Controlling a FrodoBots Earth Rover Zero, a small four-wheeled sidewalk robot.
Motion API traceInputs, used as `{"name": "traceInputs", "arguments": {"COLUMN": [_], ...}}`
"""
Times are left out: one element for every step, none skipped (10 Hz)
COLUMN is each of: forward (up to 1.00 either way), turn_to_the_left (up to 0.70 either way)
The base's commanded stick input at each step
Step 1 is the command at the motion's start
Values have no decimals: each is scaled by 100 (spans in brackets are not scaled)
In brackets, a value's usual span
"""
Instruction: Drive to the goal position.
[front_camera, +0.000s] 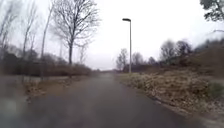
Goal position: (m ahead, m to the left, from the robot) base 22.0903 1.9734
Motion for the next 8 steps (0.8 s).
{"name": "traceInputs", "arguments": {"forward": [70,70,70,70,70,70,70,70], "turn_to_the_left": [0,0,0,0,0,0,0,0]}}
